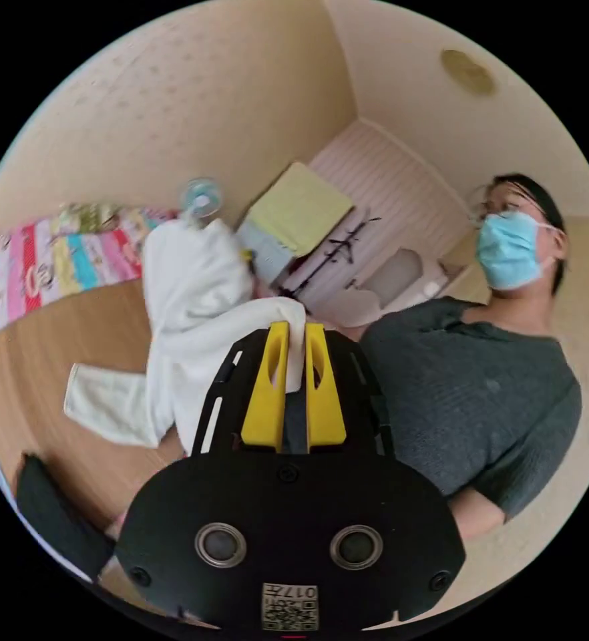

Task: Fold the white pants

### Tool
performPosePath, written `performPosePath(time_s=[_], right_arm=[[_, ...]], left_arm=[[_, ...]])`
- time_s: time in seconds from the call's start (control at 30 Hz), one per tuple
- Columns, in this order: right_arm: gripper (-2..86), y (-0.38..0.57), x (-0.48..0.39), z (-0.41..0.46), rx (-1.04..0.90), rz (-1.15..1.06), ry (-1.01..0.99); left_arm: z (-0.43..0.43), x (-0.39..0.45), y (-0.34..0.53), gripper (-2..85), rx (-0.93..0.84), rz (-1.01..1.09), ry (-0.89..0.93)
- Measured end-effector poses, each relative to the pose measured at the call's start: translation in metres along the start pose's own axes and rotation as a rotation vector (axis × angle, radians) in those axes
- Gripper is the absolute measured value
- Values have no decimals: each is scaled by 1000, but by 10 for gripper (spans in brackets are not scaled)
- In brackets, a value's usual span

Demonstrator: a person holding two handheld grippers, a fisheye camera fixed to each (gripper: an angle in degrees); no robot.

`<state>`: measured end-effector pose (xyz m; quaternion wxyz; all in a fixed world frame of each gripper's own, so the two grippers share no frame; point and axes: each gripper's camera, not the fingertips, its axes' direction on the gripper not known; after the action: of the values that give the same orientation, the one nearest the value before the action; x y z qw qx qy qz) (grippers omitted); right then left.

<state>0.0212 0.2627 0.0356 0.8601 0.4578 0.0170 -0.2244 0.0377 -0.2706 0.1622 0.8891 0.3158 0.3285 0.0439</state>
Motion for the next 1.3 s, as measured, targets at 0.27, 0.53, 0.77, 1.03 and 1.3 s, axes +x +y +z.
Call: performPosePath(time_s=[0.27,0.53,0.77,1.03,1.3], right_arm=[[98,15,-159,116,-475,-642,-8],[53,78,-156,137,-205,-877,-578],[68,117,-177,178,-298,-787,-319],[102,126,-135,225,-483,-195,-5],[286,182,-138,181,-88,76,329]], left_arm=[[28,-15,42,100,160,-265,-297],[97,-4,21,227,149,-21,314],[131,-30,33,219,299,-82,736],[86,46,18,39,387,257,309],[84,128,-17,32,232,475,-60]])
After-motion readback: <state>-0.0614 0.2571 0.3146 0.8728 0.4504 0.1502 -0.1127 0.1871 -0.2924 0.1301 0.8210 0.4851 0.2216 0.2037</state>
